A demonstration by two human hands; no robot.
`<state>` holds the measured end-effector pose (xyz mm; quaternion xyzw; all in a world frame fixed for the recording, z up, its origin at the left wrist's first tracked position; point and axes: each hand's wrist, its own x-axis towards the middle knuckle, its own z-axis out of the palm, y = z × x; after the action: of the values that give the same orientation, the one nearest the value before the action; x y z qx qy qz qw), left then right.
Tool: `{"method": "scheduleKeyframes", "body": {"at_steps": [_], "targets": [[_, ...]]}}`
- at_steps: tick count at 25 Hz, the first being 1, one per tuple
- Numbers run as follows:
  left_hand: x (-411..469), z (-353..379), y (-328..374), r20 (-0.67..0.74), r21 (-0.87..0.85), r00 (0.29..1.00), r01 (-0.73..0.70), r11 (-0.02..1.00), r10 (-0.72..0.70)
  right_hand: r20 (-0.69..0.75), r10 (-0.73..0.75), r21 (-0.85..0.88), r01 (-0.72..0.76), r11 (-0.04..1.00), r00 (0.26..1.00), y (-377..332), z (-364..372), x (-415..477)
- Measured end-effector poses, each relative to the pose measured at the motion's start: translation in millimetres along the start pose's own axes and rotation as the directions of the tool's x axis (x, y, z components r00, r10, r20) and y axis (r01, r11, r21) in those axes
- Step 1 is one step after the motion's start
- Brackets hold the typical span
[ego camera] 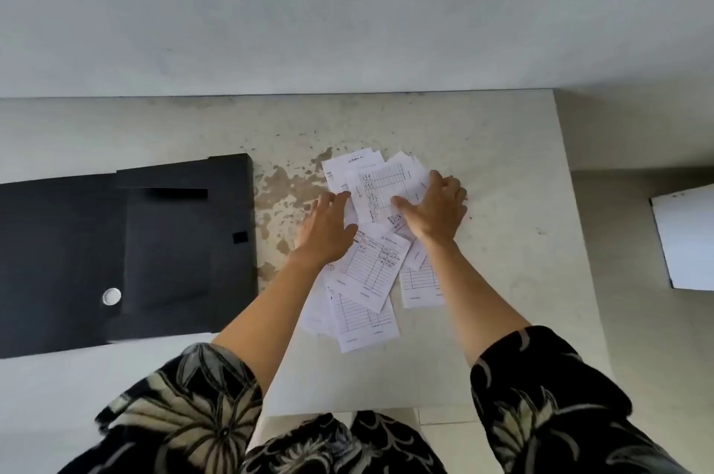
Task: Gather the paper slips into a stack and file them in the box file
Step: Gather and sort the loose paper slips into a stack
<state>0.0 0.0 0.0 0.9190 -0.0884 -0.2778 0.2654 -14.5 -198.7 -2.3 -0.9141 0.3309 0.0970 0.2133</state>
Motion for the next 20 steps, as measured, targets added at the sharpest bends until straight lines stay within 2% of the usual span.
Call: {"method": "scheduleKeyframes", "body": {"at_steps": [2,5,10,13,15,16,17,18,19,20], "targets": [[3,-1,-3,-0.010,0.139,1.000,-0.012,0.990,0.014,0.029,0.052,0.033,-0.053,0.998,0.998,-6,-2,5],[2,-1,-7,0.001,0.202,0.999,-0.032,0.979,0.033,0.092,0.133,0.123,-0.144,0.982,0.987,-9,-4,16],[1,-3,-12,-0.003,0.141,0.999,-0.050,0.989,0.050,0.130,0.139,0.137,-0.156,0.978,0.982,-10,2,21],[5,-1,-13,-0.030,0.031,0.999,-0.016,0.999,0.017,0.114,0.126,0.380,-0.160,0.911,0.985,-4,-1,14],[5,0,-9,-0.161,-0.143,0.987,0.002,0.990,-0.025,0.176,0.189,0.627,-0.258,0.735,0.966,2,-6,6],[3,-1,-4,-0.227,-0.230,0.969,0.040,0.972,-0.094,0.235,0.221,0.734,-0.322,0.598,0.947,3,-8,0],[0,-2,3,-0.227,-0.332,0.956,0.105,0.937,-0.188,0.300,0.235,0.813,-0.376,0.443,0.925,4,-7,-7],[-1,-3,12,-0.131,-0.462,0.947,0.203,0.864,-0.292,0.363,0.233,0.855,-0.421,0.302,0.902,4,-5,-15],[-1,-3,20,0.037,-0.598,0.933,0.308,0.740,-0.359,0.410,0.219,0.872,-0.451,0.190,0.885,2,-3,-23],[-1,-4,28,0.202,-0.706,0.909,0.393,0.589,-0.364,0.438,0.200,0.876,-0.466,0.125,0.876,1,0,-30]]}}
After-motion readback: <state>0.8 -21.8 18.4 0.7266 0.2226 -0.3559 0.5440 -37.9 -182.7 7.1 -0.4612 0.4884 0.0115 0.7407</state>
